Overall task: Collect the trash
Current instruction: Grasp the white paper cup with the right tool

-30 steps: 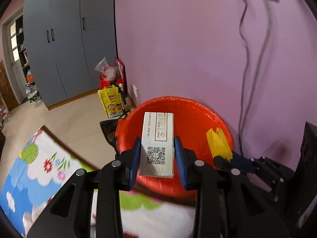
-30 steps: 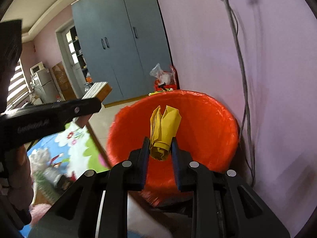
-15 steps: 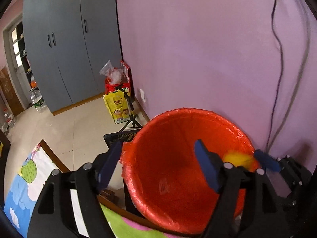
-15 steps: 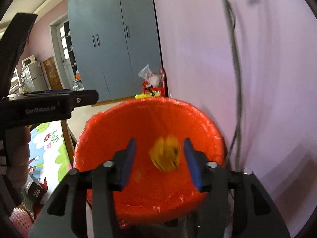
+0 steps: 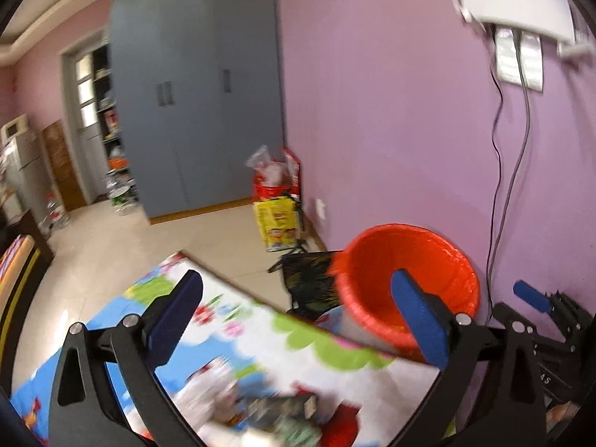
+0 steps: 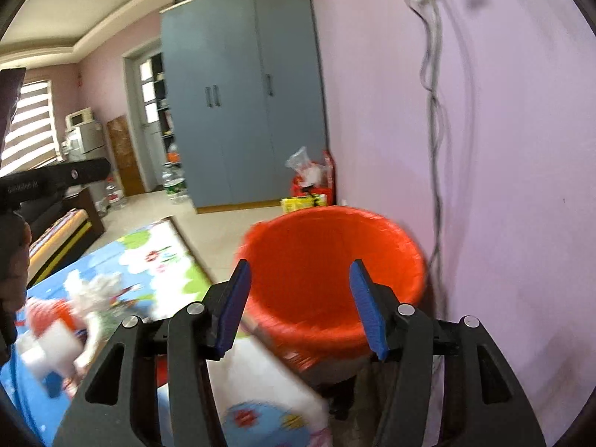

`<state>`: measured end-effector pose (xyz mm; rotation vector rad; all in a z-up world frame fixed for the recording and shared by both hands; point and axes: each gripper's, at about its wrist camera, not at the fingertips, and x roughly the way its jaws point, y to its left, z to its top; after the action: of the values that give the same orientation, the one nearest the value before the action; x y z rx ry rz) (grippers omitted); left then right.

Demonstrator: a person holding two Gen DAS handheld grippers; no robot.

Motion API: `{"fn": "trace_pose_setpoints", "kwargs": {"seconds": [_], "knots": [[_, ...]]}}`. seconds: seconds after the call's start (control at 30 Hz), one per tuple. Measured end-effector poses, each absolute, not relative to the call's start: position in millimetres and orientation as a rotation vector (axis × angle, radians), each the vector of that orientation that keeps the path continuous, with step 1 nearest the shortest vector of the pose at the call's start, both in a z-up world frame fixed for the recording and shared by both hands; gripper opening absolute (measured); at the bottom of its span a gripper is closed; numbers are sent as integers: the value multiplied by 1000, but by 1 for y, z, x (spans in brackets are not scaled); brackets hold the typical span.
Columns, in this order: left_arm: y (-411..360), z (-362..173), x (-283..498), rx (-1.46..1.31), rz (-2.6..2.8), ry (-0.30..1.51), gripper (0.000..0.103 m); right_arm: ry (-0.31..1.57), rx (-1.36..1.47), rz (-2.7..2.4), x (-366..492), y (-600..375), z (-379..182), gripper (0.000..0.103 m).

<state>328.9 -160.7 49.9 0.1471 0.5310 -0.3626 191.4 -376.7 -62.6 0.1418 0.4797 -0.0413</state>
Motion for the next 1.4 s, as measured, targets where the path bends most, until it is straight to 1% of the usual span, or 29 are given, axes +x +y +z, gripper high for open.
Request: {"fn": "trace_pose_setpoints", "kwargs": {"seconds": [0.13, 0.23, 0.4, 0.6, 0.73, 0.83, 1.03, 1.1, 1.23, 1.27, 1.4], "knots": [[-109, 48, 290, 131, -309, 520, 98, 506, 129, 7, 177, -345, -72, 54], [-81, 36, 256, 145, -273, 517, 98, 554, 136, 27, 173, -324, -87, 54], [-43, 2, 206, 142, -232, 538, 98, 627, 126, 59, 163, -289, -107, 54], [-19, -38, 168, 100, -220, 578, 98, 631, 79, 122, 147, -251, -104, 54], [-6, -56, 156, 110, -186, 596, 98, 633, 75, 164, 144, -231, -99, 54], [3, -65, 153, 125, -173, 613, 94, 633, 55, 204, 144, -211, -97, 54], [20, -67, 149, 139, -136, 592, 93, 657, 47, 264, 159, -180, -97, 54], [23, -67, 147, 143, -131, 590, 89, 676, 47, 269, 168, -171, -101, 54], [31, -67, 146, 144, -126, 590, 86, 706, 52, 260, 185, -156, -107, 54], [33, -66, 146, 142, -126, 588, 84, 713, 50, 255, 189, -152, -108, 54], [37, -64, 144, 139, -121, 573, 82, 738, 36, 243, 203, -137, -115, 53]]}}
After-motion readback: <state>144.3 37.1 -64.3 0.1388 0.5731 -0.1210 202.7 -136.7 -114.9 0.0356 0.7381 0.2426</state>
